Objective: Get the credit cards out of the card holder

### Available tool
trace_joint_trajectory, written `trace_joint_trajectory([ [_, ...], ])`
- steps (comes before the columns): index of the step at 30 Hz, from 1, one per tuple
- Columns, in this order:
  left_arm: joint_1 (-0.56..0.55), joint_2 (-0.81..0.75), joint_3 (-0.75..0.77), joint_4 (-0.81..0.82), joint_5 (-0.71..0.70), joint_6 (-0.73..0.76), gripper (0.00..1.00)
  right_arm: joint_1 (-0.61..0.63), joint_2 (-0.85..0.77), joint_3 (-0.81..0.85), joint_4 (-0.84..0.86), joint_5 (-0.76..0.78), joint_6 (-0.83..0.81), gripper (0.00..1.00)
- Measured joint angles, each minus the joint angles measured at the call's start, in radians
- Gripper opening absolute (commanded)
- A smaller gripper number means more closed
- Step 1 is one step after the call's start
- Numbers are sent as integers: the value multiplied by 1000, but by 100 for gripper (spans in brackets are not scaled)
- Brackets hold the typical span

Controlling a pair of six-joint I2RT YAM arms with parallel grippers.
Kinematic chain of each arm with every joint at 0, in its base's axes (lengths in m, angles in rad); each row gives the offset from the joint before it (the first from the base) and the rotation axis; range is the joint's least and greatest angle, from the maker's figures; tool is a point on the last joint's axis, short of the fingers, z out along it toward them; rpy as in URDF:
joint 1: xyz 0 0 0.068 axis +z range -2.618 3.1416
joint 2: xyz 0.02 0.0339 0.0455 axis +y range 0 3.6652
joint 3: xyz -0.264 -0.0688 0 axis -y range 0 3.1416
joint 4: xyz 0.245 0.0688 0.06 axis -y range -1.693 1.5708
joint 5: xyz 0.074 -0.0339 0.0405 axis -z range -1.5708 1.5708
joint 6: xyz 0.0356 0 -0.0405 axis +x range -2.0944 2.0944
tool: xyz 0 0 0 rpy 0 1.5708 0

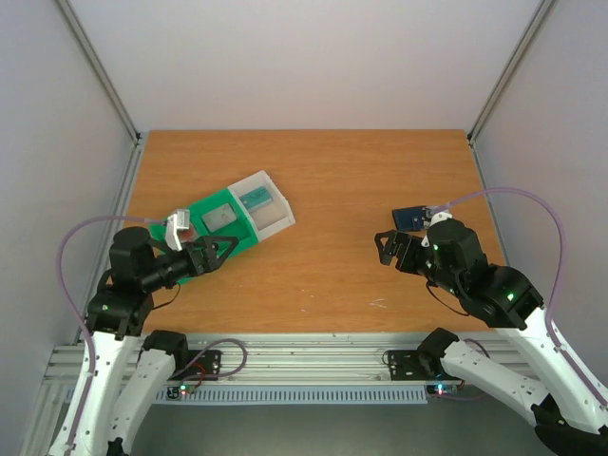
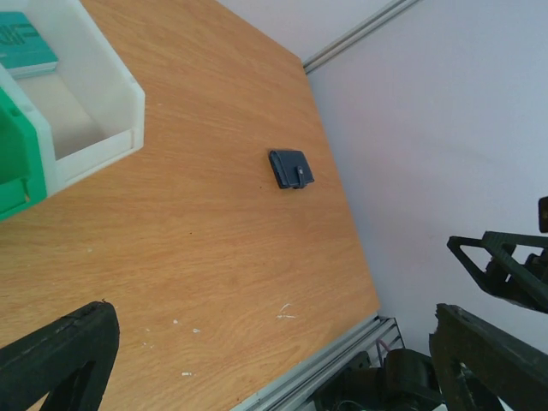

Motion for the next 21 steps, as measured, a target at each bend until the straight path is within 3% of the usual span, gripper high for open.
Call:
trace_joint_trajectory([
  [11,0,39,48,-44,-44,32,99,0,30,-10,68,19,-21,99],
  [21,0,-36,48,-78,-131,112,99,-11,328,-8,115,317,-71,99],
])
